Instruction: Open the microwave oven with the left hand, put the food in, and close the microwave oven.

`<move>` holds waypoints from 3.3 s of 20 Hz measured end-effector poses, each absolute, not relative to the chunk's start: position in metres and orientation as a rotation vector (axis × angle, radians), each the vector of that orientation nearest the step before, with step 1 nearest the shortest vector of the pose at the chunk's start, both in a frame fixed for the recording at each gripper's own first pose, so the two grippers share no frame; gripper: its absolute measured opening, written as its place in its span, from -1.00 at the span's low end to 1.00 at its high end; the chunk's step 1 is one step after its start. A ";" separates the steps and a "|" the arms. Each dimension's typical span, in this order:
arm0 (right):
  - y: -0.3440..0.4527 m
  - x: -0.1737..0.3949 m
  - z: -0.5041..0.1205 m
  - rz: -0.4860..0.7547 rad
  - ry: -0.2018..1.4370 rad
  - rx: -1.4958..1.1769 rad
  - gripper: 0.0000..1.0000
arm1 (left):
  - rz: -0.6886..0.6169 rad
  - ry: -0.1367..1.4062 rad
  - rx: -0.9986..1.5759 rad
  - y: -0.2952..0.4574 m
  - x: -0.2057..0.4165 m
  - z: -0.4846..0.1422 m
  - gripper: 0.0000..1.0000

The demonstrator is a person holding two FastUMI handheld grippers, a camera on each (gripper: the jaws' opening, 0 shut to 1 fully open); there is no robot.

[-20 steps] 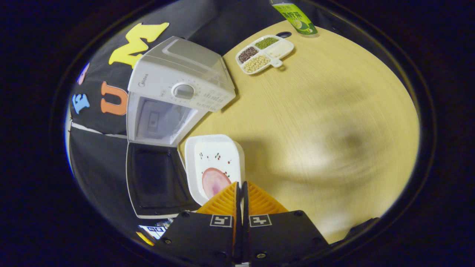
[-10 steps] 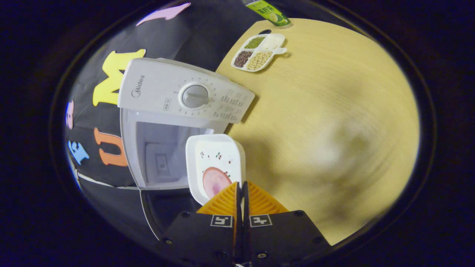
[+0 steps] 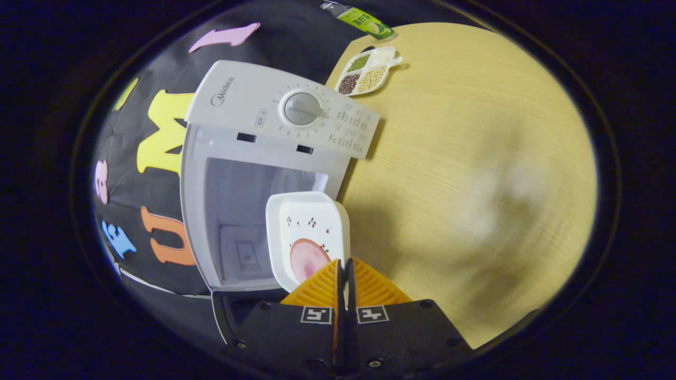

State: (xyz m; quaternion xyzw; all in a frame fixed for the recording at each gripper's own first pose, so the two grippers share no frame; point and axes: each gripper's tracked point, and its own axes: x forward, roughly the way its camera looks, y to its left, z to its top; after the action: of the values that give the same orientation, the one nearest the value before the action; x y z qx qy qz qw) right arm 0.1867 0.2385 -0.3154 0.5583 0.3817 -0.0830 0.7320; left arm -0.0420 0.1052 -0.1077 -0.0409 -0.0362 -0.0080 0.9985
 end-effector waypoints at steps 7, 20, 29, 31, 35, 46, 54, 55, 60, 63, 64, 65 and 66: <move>0.261 0.229 -0.305 -0.139 0.711 1.193 -0.92 | -0.001 -0.040 -0.072 0.117 -0.032 -0.116 0.91; 0.280 0.358 -0.326 -0.051 0.428 1.171 -0.77 | 0.015 0.021 -0.054 0.122 -0.005 -0.143 0.91; 0.286 0.340 -0.311 -0.005 0.367 1.063 0.11 | 0.020 0.053 -0.156 0.131 -0.004 -0.154 0.91; 0.285 0.327 -0.303 0.032 0.364 0.937 0.49 | 0.028 0.054 -0.142 0.135 -0.006 -0.160 0.91; 0.255 0.299 -0.272 0.053 0.247 0.700 0.99 | 0.028 0.045 -0.111 0.140 -0.006 -0.166 0.91; 0.164 0.184 -0.191 0.156 0.101 0.247 1.00 | 0.017 -0.005 -0.065 0.164 0.000 -0.177 0.87; 0.117 0.036 -0.074 0.283 -0.099 0.040 0.82 | -0.147 -0.026 -0.094 0.150 0.012 -0.177 0.00; 0.111 0.018 -0.063 0.284 -0.122 0.029 1.00 | -0.164 -0.015 -0.087 0.149 0.016 -0.181 -0.31; 0.080 -0.059 -0.037 0.320 -0.080 0.102 0.82 | -0.205 0.052 -0.075 0.145 0.051 -0.212 -0.94; 0.062 -0.086 -0.034 0.305 -0.040 0.118 0.82 | -0.278 0.089 -0.063 0.132 0.075 -0.235 -0.99; 0.055 -0.090 -0.033 0.295 -0.037 0.122 0.82 | -0.309 0.094 -0.046 0.124 0.081 -0.241 -0.99; 0.046 -0.094 -0.031 0.278 -0.040 0.126 1.00 | -0.342 0.092 -0.044 0.119 0.085 -0.246 -0.99; 0.038 -0.095 -0.030 0.263 -0.040 0.130 0.82 | -0.379 0.082 -0.045 0.111 0.087 -0.249 -0.99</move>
State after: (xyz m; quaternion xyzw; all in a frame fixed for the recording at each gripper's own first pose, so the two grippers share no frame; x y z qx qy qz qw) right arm -0.0953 0.0381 -0.0299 0.0648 -0.0201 0.1310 0.9891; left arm 0.0872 0.1112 -0.2489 -0.0225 0.0408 -0.1885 0.9810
